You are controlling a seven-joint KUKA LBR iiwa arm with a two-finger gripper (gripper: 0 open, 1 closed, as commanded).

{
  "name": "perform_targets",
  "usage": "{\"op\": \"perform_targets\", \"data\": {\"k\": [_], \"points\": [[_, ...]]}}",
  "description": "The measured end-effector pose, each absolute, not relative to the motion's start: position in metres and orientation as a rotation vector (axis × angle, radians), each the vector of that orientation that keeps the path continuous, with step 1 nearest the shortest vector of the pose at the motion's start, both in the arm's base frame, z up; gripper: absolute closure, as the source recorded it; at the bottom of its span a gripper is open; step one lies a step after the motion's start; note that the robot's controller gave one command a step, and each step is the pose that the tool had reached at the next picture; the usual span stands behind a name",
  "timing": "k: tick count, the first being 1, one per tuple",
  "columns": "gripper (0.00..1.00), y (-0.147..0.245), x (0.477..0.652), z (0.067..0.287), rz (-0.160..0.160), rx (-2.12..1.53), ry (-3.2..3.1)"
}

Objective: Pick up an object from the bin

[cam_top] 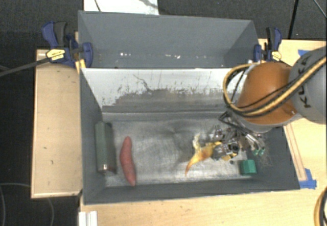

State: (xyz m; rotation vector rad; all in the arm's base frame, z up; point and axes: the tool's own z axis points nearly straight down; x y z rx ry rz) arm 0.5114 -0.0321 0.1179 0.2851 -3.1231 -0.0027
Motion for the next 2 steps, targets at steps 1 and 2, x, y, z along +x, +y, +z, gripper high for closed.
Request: {"op": "perform_targets", "data": {"k": [1,2], "points": [[1.0,-0.0302,0.5137,0.2321,-0.001,0.274,-3.132],[1.0,-0.0302,0.5137,0.2321,0.0,0.273,-3.132]]}}
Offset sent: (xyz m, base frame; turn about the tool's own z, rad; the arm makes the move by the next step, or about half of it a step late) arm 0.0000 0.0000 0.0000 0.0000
